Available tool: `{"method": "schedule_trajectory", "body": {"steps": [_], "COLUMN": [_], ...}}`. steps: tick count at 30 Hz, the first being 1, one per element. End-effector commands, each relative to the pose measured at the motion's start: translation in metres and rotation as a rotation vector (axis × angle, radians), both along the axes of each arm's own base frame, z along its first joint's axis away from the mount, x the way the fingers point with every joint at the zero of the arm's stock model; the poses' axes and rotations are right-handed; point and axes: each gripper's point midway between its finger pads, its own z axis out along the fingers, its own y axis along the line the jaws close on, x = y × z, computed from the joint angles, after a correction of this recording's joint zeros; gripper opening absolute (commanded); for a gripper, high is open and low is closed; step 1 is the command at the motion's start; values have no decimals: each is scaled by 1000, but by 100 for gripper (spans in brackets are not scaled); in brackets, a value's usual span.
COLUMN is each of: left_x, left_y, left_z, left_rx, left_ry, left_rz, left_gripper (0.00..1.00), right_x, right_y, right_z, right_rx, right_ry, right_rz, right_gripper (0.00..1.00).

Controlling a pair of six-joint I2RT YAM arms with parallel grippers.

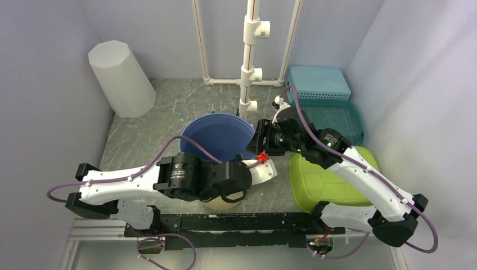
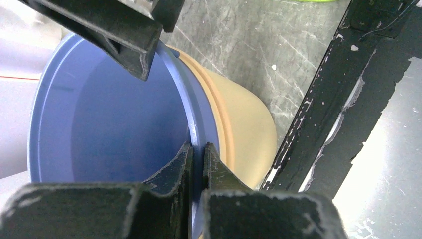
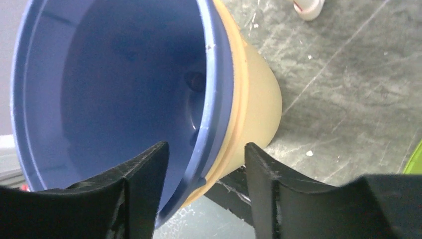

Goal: Turn the large container upside down

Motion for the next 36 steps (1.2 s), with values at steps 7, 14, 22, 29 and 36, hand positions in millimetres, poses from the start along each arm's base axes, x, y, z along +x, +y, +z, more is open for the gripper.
{"method": "schedule_trajectory", "body": {"steps": [7,14,22,29,36], "left_x": [1,5,12,42,41], "left_y": [-7,11,32,108,105], "left_z": [18,35,89,93,61], "left_rx": [-66,-206,-527,-592,-500], "left_ry": [-83,-52,-34,-38,82], "left_rz": [4,102,173,593,636], "left_gripper": [4,55,75,78,82], "right_x": [12,16,7,6,-1], "right_y": [0,-13,-24,-35,-38], "right_z": [10,17,7,6,14], "right_rx": [-114,-117,-146,-173,-164], "right_ry": [-51,-103,-105,-114,-121], "right_rz": [15,-47,-26,-52,-31], "right_gripper": [24,0,0,0,0]}}
